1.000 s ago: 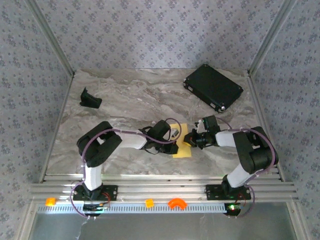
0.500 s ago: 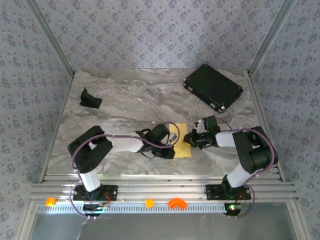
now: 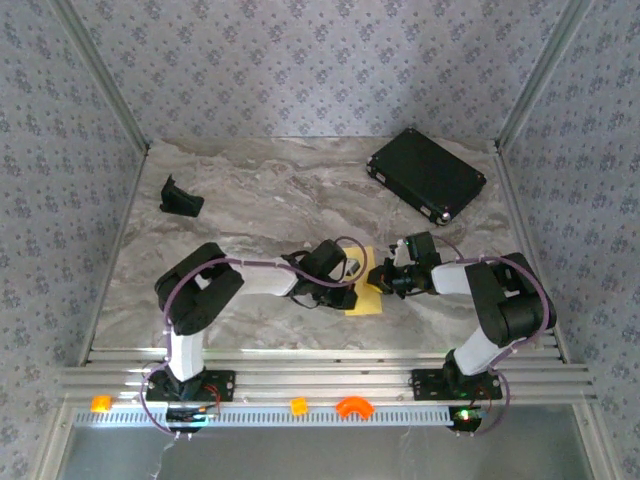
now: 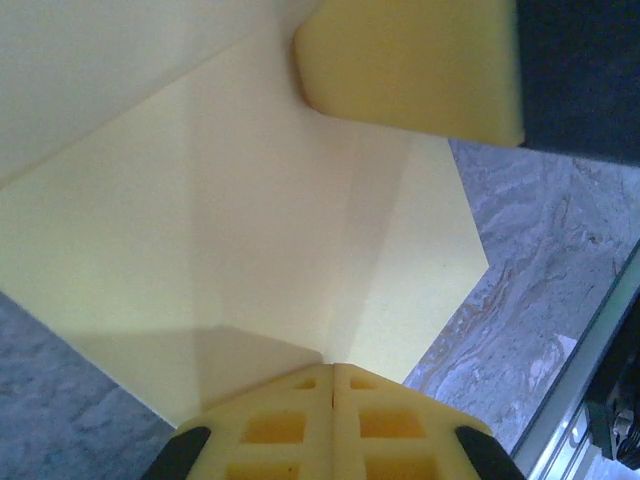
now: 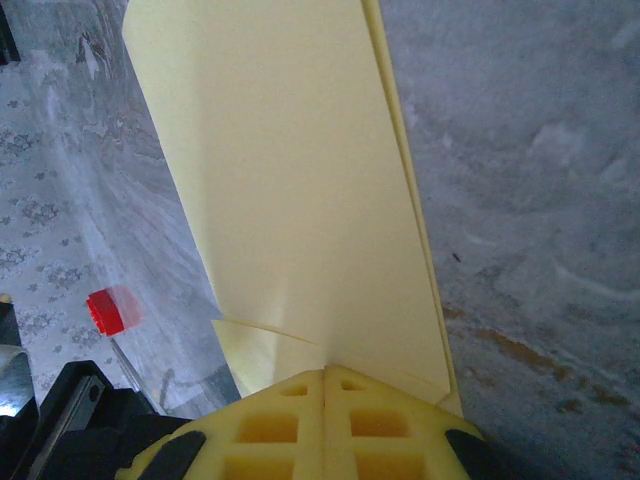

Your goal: Fold a paper plane with a square sheet of paper (pick it up from the middle)

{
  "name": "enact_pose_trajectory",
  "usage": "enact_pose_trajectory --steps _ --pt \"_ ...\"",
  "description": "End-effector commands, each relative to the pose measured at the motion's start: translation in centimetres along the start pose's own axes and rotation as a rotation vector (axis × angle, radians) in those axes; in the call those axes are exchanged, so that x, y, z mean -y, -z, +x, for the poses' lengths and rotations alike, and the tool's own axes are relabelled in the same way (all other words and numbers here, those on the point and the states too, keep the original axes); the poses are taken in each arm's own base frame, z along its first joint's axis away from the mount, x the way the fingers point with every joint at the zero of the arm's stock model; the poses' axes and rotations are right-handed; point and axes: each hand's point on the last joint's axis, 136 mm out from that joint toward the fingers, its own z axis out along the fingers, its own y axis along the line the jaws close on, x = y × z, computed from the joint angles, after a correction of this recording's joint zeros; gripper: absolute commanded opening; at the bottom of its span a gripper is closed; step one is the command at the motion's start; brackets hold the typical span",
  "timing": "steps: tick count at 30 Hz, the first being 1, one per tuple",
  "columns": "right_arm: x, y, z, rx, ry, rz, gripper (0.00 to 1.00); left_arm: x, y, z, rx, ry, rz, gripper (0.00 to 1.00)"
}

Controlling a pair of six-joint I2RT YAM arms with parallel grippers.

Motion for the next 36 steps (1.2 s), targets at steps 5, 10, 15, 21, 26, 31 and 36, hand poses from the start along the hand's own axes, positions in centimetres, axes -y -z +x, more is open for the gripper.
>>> enact_pose_trajectory --steps 5,10,15,21,26,31,36 --pt "4.6 0.3 1.3 -0.004 -0.117 0.156 0.00 -1.4 1.5 4.9 -0.106 0.009 -0.061 0.04" --pt "4.3 0.2 1.3 -0.010 -0.117 0.139 0.00 -0.4 2.8 3.3 -0.032 -0.025 -0.063 0.04" --pt "3.6 0.3 1.0 -0.004 -0.108 0.119 0.00 1.4 3.4 -0.7 0.075 0.008 0.017 0.04" --pt "3.2 0.3 0.9 -0.004 -0.104 0.108 0.00 1.8 1.9 -3.5 0.105 0.016 0.042 0.07" --pt "2.4 0.5 0.8 0.002 -0.094 0.083 0.00 -0.2 -0.1 -2.8 0.061 0.050 -0.003 0.06" --pt "0.2 1.4 0.3 0.011 -0.044 0.046 0.00 -2.8 -0.8 -0.7 0.027 0.087 -0.068 0.00" --pt "-2.2 1.7 0.7 0.008 0.025 0.007 0.00 -4.1 -1.0 0.9 -0.005 0.097 -0.096 0.00"
